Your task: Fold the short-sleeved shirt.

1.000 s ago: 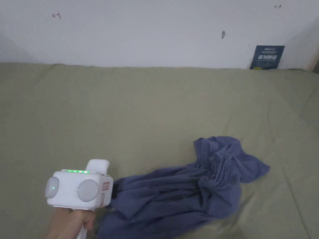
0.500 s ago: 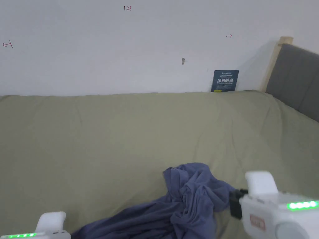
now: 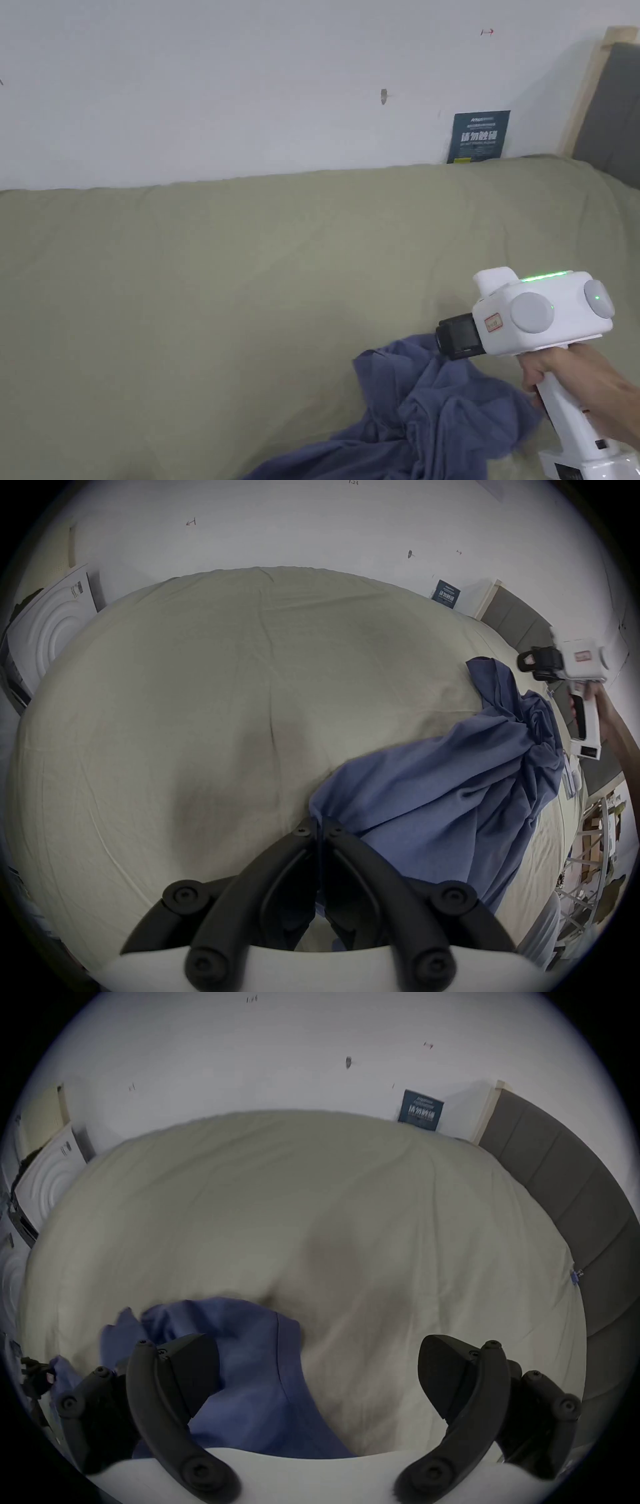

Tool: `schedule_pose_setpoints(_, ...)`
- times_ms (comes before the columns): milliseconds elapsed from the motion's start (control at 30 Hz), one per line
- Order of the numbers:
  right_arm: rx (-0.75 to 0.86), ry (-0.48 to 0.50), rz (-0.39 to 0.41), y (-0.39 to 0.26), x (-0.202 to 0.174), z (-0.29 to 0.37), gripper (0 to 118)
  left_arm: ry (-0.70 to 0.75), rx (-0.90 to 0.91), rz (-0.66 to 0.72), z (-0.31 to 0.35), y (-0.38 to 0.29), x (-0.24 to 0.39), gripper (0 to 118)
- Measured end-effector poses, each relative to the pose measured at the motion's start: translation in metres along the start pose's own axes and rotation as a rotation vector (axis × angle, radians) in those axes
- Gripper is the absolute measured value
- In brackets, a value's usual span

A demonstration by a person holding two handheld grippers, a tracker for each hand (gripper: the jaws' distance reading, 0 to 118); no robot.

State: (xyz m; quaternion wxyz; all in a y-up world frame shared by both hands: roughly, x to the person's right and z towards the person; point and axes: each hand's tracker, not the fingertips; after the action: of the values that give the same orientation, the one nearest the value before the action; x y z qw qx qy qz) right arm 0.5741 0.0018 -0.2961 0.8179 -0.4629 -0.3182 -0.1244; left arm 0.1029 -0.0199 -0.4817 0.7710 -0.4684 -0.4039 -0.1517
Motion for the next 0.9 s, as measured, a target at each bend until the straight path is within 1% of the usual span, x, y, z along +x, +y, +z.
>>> schedule_pose_setpoints(67,-0.039,0.025,0.002,-0.003,-0.006,-0.015,116,-0.001,-0.006,-0.008,0.000,0.001,-0.001,0)
schedule_pose_setpoints(133,-0.084,0.009,0.008,-0.007,-0.007,-0.030,114,-0.001,-0.009,-0.017,-0.002,0.002,0.000,0)
schedule_pose_setpoints(167,-0.101,-0.002,0.032,-0.009,-0.008,-0.032,112,-0.001,-0.009,-0.015,-0.001,0.001,0.000,0)
schedule_pose_setpoints(200,-0.089,-0.008,0.038,-0.012,-0.009,-0.033,110,0.000,-0.008,-0.014,0.000,0.001,0.000,0)
schedule_pose_setpoints(233,-0.064,0.012,0.050,-0.014,-0.008,-0.031,105,0.001,-0.008,-0.019,-0.001,0.001,0.001,0)
schedule_pose_setpoints(267,-0.054,0.008,0.060,-0.016,-0.012,-0.021,93,0.000,-0.008,-0.022,-0.002,0.000,0.001,0)
schedule_pose_setpoints(300,-0.059,0.028,0.066,-0.015,-0.016,-0.018,80,0.001,-0.008,-0.022,-0.003,0.000,0.001,0)
schedule_pose_setpoints(333,-0.044,0.037,0.086,-0.016,-0.023,-0.010,32,0.000,-0.008,-0.019,-0.003,0.000,0.000,0)
schedule_pose_setpoints(367,-0.015,0.039,0.122,-0.016,-0.025,-0.006,1,0.001,-0.009,-0.013,-0.003,0.000,0.000,0)
schedule_pose_setpoints(400,0.016,0.015,0.143,-0.014,-0.024,-0.003,1,0.001,-0.009,-0.006,-0.002,0.001,0.000,0)
schedule_pose_setpoints(433,0.046,-0.063,0.149,-0.016,-0.027,0.004,1,0.000,-0.012,-0.008,-0.002,0.002,0.000,0)
schedule_pose_setpoints(467,0.021,0.000,0.130,-0.018,-0.022,0.011,1,0.000,-0.015,-0.011,-0.001,0.002,0.000,0)
schedule_pose_setpoints(533,0.073,-0.004,0.078,-0.020,-0.011,0.038,1,-0.002,-0.019,-0.014,0.003,0.005,-0.001,0)
schedule_pose_setpoints(567,0.085,0.019,0.041,-0.020,-0.002,0.055,1,-0.002,-0.013,0.008,0.008,0.006,-0.003,0)
schedule_pose_setpoints(600,0.117,0.018,0.015,-0.022,0.005,0.073,1,-0.011,0.020,0.056,0.014,0.007,-0.006,0)
schedule_pose_setpoints(633,0.154,0.025,0.005,-0.024,0.014,0.095,1,-0.020,0.041,0.082,0.023,0.009,-0.011,0)
schedule_pose_setpoints(700,0.202,0.028,-0.003,-0.024,0.033,0.138,1,0.025,0.085,0.100,0.045,0.015,-0.016,0)
schedule_pose_setpoints(833,0.312,0.047,-0.083,-0.031,0.068,0.228,1,0.040,0.193,0.141,0.108,0.029,-0.025,0)
schedule_pose_setpoints(900,0.368,0.069,-0.115,-0.037,0.080,0.268,1,0.066,0.234,0.126,0.141,0.035,-0.024,0)
